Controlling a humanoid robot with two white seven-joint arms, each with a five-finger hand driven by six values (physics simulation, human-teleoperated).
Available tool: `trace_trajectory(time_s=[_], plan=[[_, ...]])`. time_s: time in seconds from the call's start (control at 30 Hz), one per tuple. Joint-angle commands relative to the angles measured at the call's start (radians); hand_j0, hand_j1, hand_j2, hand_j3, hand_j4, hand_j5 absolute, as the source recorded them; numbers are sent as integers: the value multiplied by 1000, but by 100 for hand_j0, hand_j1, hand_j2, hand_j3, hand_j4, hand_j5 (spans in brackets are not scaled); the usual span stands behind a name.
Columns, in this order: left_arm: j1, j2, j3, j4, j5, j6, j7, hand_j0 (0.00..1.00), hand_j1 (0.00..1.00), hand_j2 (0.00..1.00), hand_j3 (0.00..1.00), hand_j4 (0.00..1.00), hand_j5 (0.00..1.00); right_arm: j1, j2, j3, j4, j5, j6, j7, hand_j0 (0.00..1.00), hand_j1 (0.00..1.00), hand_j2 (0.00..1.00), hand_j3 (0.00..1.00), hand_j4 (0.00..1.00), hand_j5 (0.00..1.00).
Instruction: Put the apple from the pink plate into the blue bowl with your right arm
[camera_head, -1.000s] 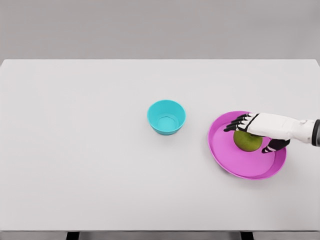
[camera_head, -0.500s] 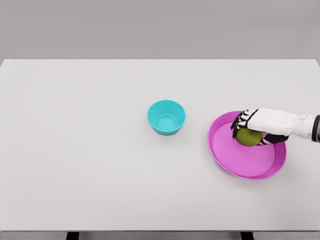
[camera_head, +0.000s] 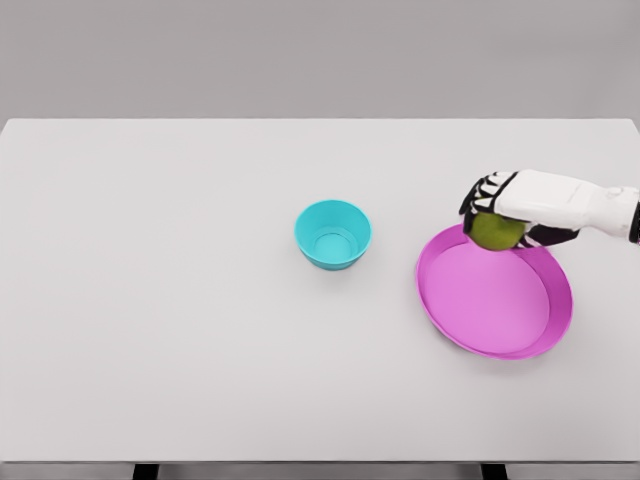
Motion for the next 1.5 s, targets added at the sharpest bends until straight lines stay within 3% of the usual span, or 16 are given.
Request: trace_trajectory(time_s=[0.0,0.33,0.53,0.87,1.47], plan=[[0,0,0,0,0,0,0,100,100,100,100,100,100,-2,21,1,3,-7,4,1,39,39,39,39,39,39],[0,0,0,0,0,0,0,100,100,100,100,100,100,-80,110,15,22,3,4,1,39,39,39,39,39,39],[0,0,0,0,0,0,0,100,100,100,100,100,100,-169,161,108,68,5,4,1,39,39,39,39,39,39],[0,0,0,0,0,0,0,100,100,100,100,100,100,-255,224,205,74,19,4,1,40,40,40,40,40,40],[0,0,0,0,0,0,0,100,100,100,100,100,100,-336,365,328,132,74,4,1,40,40,40,40,40,40]])
